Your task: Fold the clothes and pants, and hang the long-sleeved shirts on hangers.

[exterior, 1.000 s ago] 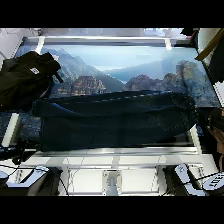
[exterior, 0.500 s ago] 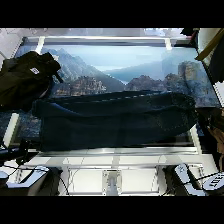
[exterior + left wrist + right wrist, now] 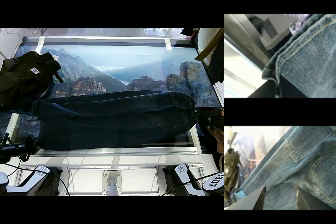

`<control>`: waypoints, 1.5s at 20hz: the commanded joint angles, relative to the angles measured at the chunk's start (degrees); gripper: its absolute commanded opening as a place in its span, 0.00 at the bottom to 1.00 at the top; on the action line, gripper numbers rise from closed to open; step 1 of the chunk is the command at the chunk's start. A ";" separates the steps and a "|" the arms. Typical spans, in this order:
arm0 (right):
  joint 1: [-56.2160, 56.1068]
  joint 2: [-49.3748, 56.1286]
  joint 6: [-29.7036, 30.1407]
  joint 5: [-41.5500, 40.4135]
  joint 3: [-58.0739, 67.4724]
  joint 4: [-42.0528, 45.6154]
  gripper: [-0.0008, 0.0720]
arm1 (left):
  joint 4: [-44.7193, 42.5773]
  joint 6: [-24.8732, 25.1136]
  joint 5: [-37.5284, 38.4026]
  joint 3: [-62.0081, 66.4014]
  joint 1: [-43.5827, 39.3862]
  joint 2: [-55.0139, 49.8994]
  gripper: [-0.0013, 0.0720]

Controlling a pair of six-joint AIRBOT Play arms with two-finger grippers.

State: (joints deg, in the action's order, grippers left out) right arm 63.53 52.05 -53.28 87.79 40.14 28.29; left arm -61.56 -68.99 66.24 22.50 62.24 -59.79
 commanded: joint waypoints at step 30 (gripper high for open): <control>0.09 12.74 -1.95 -33.62 -19.34 5.88 0.76 | 10.84 2.58 1.44 9.40 -0.83 1.53 0.04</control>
State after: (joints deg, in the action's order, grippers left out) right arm 68.27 59.86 -55.55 58.35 20.84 36.95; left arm -50.70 -66.43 67.68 31.83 61.41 -58.30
